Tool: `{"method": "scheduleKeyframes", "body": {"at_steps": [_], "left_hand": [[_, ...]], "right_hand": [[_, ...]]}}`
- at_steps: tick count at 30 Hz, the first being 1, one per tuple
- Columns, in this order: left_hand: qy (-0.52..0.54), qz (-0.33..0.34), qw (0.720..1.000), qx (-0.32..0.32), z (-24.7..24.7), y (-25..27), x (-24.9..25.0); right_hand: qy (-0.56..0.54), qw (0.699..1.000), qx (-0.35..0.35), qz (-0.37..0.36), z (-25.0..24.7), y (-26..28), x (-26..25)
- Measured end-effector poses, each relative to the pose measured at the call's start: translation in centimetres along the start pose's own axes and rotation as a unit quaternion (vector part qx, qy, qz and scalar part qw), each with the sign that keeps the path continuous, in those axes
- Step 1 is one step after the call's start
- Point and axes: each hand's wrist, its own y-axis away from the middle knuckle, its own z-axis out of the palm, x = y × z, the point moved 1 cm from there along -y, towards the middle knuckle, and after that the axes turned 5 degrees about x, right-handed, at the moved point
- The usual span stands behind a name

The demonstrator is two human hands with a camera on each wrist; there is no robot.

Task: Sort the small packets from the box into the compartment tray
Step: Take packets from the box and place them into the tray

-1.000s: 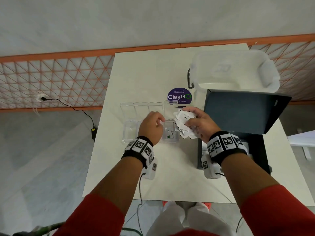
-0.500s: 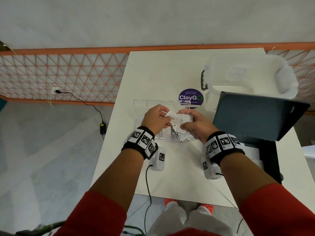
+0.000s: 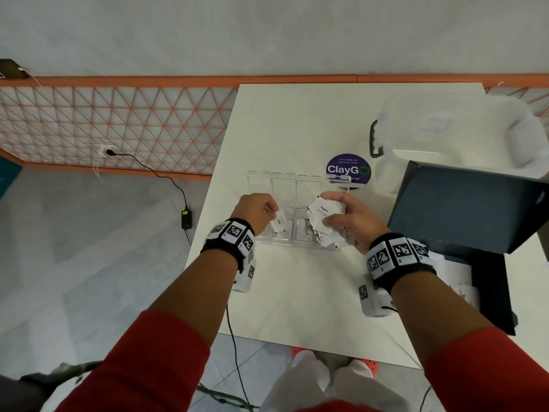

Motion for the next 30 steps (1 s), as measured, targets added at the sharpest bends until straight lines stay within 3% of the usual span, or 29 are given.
{"method": "scheduleKeyframes", "body": {"at_steps": [6, 9, 12, 18, 24, 30], "left_hand": [[-0.127, 0.037, 0.985, -0.111, 2.0, -0.7, 0.7], [-0.146, 0.041, 0.982, -0.117, 2.7, -0.8, 0.4], [-0.112, 0.064, 0.990, -0.059, 2.6, -0.8, 0.2], [0.065, 0.111, 0.991, 0.043, 1.7, 0.0, 1.8], [0.087, 0.185, 0.979, -0.013, 0.8, 0.5, 5.0], [0.119, 0.109, 0.986, -0.049, -0.1, 0.3, 6.1]], "right_hand": [[0.010, 1.000, 0.005, 0.001, 0.2, -0.1, 0.0], [0.017, 1.000, 0.009, 0.001, 0.1, -0.2, -0.1], [0.021, 1.000, 0.010, 0.004, -0.3, -0.3, -0.1], [0.025, 1.000, 0.007, 0.004, -0.3, -0.5, 0.0], [0.106, 0.994, -0.020, 0.003, 0.0, -0.4, -0.1], [0.137, 0.990, -0.020, 0.003, 0.2, -0.4, -0.2]]}}
